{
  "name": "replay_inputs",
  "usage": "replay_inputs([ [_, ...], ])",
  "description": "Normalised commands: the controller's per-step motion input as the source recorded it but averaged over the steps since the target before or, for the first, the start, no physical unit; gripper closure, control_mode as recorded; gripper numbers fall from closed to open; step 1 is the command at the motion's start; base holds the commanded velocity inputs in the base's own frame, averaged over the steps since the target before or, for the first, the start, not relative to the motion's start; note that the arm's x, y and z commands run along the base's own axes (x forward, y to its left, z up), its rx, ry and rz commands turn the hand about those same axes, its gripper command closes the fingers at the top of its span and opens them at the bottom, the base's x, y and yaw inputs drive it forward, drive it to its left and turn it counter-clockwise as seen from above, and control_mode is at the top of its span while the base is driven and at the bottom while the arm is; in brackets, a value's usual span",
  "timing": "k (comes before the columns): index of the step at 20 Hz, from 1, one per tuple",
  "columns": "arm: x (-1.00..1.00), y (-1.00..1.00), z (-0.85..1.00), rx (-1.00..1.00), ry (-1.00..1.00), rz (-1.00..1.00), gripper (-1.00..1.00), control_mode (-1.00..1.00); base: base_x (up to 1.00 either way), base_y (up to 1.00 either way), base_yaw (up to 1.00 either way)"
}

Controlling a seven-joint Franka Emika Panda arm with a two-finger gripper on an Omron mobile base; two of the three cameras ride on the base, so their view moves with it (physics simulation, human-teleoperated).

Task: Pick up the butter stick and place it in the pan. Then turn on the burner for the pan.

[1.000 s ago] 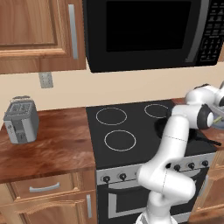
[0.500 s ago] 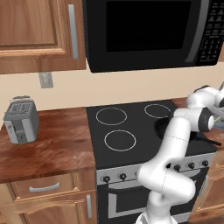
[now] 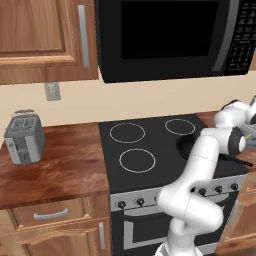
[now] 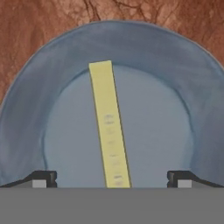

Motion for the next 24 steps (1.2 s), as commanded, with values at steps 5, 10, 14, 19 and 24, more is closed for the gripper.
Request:
replay_inputs([
  [5,0.07,-0.02,-0.11,0.00,0.00,0.00,-1.00,-1.00,0.00,0.00,0.00],
  [10,0.05,0.00,-0.07,0.00,0.00,0.00,-1.00,-1.00,0.00,0.00,0.00],
  [14,0.00,0.00,-0.10,0.00,0.00,0.00,-1.00,-1.00,0.00,0.00,0.00],
  [19,0.00,0.00,-0.10,0.00,0.00,0.00,-1.00,-1.00,0.00,0.00,0.00],
  [24,0.00,0.00,-0.13,0.00,0.00,0.00,-1.00,-1.00,0.00,0.00,0.00],
])
